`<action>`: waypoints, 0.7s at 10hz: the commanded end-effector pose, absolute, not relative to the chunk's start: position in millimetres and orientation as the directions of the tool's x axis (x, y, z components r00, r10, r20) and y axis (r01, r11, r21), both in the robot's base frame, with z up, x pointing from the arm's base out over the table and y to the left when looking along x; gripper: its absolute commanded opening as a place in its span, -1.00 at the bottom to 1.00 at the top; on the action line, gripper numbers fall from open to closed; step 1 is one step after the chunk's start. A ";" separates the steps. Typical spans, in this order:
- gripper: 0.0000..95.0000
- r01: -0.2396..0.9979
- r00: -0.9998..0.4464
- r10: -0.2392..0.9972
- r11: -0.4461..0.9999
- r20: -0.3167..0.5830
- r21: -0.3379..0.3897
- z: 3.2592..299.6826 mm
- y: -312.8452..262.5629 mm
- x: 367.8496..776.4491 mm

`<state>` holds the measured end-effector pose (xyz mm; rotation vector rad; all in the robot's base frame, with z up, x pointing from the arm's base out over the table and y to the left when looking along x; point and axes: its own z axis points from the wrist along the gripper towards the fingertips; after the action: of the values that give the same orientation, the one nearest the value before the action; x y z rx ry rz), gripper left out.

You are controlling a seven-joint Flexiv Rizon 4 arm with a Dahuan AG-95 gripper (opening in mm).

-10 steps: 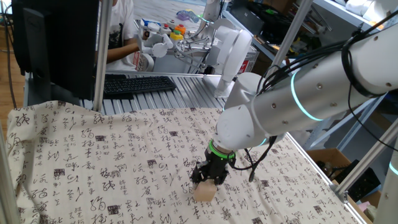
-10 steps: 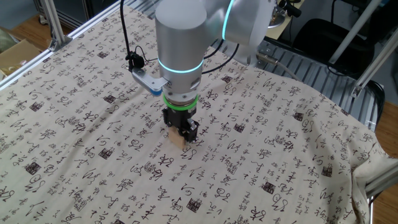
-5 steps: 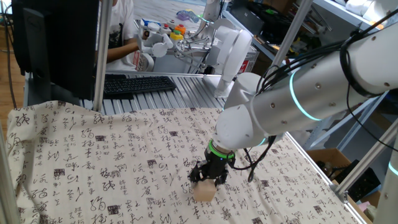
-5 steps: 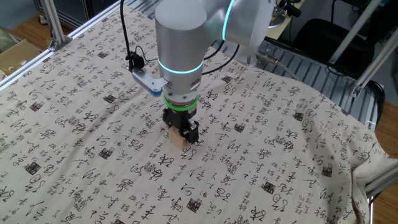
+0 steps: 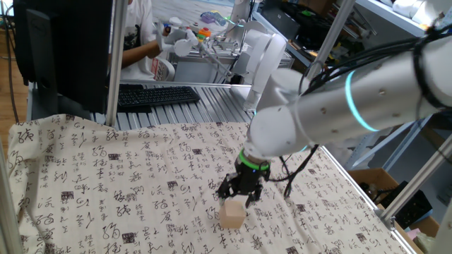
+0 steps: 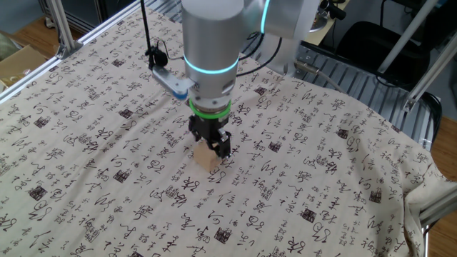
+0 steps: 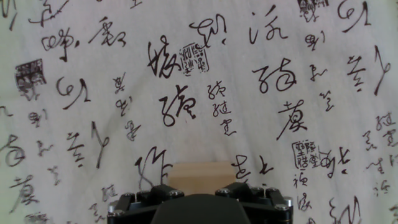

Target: Pick up the small block on the left and move it to the right

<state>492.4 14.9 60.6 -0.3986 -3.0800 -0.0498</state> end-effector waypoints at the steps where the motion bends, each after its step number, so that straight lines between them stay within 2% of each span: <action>1: 0.60 0.264 -0.964 0.262 0.964 0.048 0.023 79.0 12.3 490.2; 5: 0.60 0.306 -0.951 0.304 0.952 0.057 0.027 102.1 3.9 482.5; 6: -0.20 0.309 -0.950 0.307 0.951 0.055 0.032 106.3 1.0 481.2; 7: -0.60 0.304 -0.952 0.302 0.952 0.052 0.032 107.9 -0.8 481.2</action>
<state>480.6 -1.5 109.1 -0.4758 -3.0570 -0.0685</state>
